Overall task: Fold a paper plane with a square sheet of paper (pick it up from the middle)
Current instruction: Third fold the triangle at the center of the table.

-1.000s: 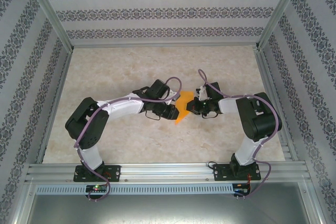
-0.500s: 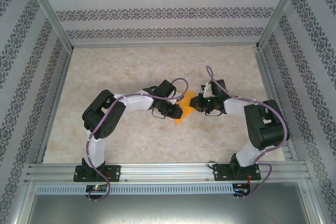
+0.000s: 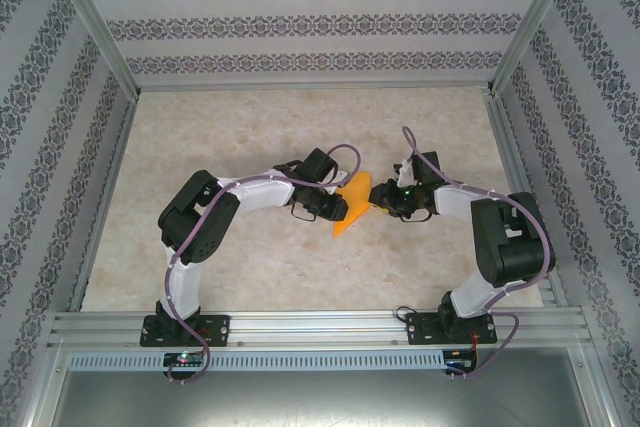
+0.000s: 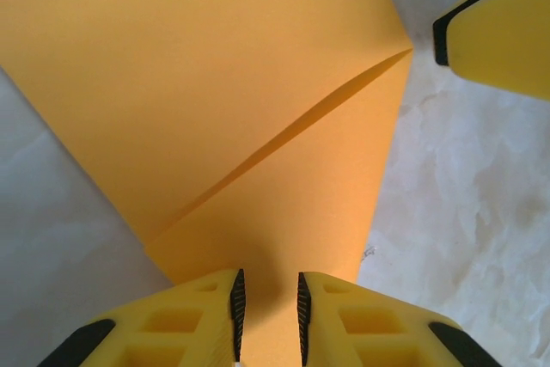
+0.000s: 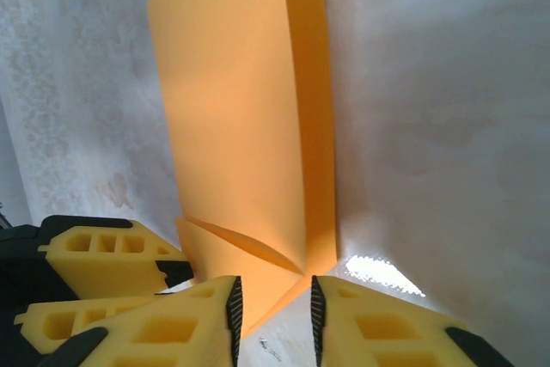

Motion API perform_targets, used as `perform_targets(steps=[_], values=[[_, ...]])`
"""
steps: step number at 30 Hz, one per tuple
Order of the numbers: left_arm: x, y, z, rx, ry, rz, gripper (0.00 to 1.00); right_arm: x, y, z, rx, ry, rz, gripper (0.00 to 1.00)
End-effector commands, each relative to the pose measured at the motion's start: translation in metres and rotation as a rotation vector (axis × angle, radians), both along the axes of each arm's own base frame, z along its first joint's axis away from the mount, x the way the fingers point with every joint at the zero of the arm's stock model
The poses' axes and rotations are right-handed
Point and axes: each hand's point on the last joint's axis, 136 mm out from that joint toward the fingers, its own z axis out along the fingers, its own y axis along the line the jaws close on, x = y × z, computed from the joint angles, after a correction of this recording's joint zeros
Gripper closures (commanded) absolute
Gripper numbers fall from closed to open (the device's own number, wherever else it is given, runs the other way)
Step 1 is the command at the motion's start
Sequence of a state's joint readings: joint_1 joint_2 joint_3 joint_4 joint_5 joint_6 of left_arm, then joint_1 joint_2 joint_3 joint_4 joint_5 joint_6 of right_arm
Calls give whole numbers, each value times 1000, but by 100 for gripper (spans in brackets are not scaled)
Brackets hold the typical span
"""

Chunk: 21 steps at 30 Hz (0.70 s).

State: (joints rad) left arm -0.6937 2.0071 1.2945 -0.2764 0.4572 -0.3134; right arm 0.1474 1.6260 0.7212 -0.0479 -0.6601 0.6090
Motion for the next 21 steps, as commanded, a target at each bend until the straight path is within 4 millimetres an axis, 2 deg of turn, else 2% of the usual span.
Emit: perform_targets(steps=[1,11,21], values=[[7,4,-7,51,-19,-4,73,10,-3,-1,-27,-9,9,69],[10,9,-15,75,-16,1,73,13,0,-8,-13,21,20,64],[7,12,-21,80,4,-2,75,6,20,-8,51,47,66,64]])
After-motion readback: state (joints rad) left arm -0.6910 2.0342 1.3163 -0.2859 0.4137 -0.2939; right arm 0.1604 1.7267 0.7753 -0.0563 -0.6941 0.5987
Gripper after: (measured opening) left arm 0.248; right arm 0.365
